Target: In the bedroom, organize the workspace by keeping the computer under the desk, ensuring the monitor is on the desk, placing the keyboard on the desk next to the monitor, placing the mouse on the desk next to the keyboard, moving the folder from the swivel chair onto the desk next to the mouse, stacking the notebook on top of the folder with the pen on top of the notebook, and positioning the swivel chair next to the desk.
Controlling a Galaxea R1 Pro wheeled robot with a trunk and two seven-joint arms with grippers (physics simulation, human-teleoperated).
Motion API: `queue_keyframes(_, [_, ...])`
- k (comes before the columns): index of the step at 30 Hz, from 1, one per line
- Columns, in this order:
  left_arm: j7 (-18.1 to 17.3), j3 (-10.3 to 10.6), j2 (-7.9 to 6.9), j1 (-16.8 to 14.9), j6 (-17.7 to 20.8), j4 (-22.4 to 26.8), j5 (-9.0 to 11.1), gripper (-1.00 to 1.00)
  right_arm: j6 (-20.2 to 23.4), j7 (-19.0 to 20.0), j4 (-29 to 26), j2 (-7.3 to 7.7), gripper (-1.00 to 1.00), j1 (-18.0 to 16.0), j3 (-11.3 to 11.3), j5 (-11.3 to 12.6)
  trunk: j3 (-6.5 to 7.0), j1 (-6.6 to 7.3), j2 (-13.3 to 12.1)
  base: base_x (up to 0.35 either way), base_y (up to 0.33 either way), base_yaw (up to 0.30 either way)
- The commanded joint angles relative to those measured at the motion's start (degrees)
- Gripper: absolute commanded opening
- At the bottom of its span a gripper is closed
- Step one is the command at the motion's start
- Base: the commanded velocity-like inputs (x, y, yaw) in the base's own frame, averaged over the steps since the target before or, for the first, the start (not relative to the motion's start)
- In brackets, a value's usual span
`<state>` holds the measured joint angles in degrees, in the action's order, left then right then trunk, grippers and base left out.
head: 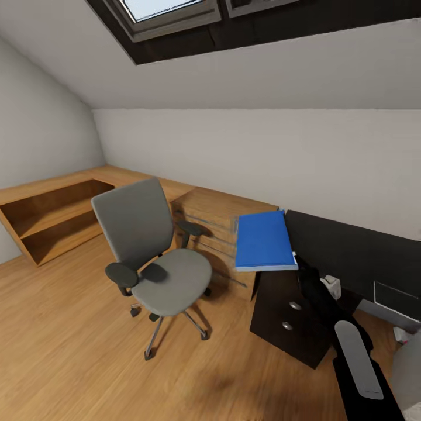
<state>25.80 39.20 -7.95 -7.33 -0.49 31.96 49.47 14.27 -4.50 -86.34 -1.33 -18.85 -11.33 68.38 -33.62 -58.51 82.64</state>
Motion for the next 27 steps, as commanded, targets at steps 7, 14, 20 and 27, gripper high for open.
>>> queue_keyframes(7, [0.48,2.34,0.15,-0.06,-1.35,-0.45,0.58,1.0,-1.4,-0.68,0.29,-0.08,-1.0,-0.05,-1.76,1.27,0.97,1.55,-2.79,0.0,0.0,-0.245])
queue_keyframes(14, [0.48,2.38,2.03,-0.06,-1.38,-3.71,0.51,1.0,-1.43,-0.77,0.87,-0.07,-1.0,-0.05,-2.93,3.73,1.98,3.08,-5.59,0.0,0.0,-0.245])
queue_keyframes(20, [0.48,2.29,2.29,-0.06,-1.56,-4.93,0.37,1.0,-1.44,-0.77,0.68,0.02,-1.0,-0.05,-3.12,3.75,2.81,4.4,-8.0,0.0,0.0,-0.244])
queue_keyframes(27, [0.48,2.29,2.32,-0.06,-1.62,-4.97,0.31,1.0,-1.03,-0.47,0.78,-0.02,-1.0,-0.05,-2.93,4.1,4.0,5.94,-10.81,0.0,0.0,-0.055])
